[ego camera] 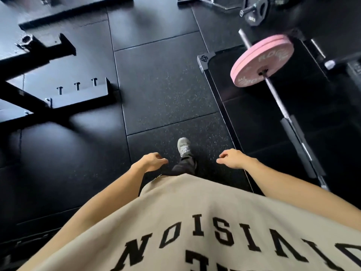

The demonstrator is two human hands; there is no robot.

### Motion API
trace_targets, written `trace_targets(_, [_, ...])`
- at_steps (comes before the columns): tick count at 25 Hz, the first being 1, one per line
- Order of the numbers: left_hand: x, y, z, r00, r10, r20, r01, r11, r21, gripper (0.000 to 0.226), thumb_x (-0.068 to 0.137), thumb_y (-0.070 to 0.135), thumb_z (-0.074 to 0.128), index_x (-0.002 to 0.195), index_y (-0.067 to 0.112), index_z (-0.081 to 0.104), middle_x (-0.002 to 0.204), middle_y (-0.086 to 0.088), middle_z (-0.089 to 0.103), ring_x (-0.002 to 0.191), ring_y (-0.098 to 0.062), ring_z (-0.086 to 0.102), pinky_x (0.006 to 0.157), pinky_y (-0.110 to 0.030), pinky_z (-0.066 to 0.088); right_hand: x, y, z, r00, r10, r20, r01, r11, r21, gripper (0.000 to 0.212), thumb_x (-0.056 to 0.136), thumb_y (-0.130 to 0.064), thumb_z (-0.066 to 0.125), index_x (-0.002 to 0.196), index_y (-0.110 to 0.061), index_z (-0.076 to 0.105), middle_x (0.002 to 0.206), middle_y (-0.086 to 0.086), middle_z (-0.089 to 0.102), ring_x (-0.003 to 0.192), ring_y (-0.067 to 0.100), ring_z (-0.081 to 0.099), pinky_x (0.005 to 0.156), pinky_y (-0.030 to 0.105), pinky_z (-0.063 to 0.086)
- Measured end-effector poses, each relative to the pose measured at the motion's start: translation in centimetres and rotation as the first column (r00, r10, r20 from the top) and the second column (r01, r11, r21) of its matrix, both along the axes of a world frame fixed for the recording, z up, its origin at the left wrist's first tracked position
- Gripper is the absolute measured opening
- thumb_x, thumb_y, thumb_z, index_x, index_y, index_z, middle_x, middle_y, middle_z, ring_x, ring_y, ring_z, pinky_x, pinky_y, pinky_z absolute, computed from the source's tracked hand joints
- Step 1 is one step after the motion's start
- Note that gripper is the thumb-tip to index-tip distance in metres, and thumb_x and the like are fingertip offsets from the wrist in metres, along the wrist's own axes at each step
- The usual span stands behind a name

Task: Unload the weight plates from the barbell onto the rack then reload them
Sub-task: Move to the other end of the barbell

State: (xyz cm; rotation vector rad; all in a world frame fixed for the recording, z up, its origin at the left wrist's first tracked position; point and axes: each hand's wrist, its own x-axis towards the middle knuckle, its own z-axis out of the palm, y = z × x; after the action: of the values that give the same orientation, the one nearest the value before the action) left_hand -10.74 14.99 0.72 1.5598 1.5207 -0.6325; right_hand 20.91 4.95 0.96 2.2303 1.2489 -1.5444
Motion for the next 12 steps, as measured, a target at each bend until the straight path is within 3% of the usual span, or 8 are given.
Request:
trace_targets(6, [4.7, 16.1, -1.1, 0.998, 0.041, 0.037, -0.039, 0.997, -0.061, 0.055, 0.093, 0.057, 0.053, 0.133, 0.020, 0.055, 0.137, -0.006, 0.058, 0.120, -0.027, 0.055, 0.104, -0.041, 0.044, 4.4, 17.3, -0.9, 0.999, 0.035, 0.034, -0.034, 0.999, -0.035, 0.048, 0.085, -0.050, 0.062, 0.128, -0.027, 0.059, 0.130, 0.001, 0.058, 0.122, 0.023, 0.052, 0.106, 0.043, 0.040])
trace_targets(9, [6.9, 25.9, 0.3, 0.993, 0.075, 0.090, -0.073, 0.997, -0.020, 0.056, 0.092, 0.059, 0.053, 0.131, 0.020, 0.057, 0.134, -0.005, 0.060, 0.117, -0.026, 0.057, 0.100, -0.037, 0.045, 6.5, 27.8, 0.6, 0.998, 0.012, 0.069, -0.016, 0.997, 0.070, 0.044, 0.082, -0.047, 0.064, 0.120, -0.025, 0.064, 0.120, 0.000, 0.065, 0.115, 0.023, 0.057, 0.103, 0.041, 0.043])
trace_targets(12, [8.3, 34.1, 1.0, 0.984, 0.114, 0.134, -0.113, 0.993, -0.016, 0.055, 0.092, 0.060, 0.054, 0.128, 0.020, 0.057, 0.133, -0.005, 0.059, 0.115, -0.026, 0.057, 0.100, -0.039, 0.046, 7.4, 36.4, 1.1, 0.998, -0.028, 0.058, 0.020, 0.991, 0.130, 0.040, 0.083, -0.043, 0.066, 0.117, -0.022, 0.067, 0.125, 0.002, 0.065, 0.115, 0.023, 0.058, 0.103, 0.037, 0.043])
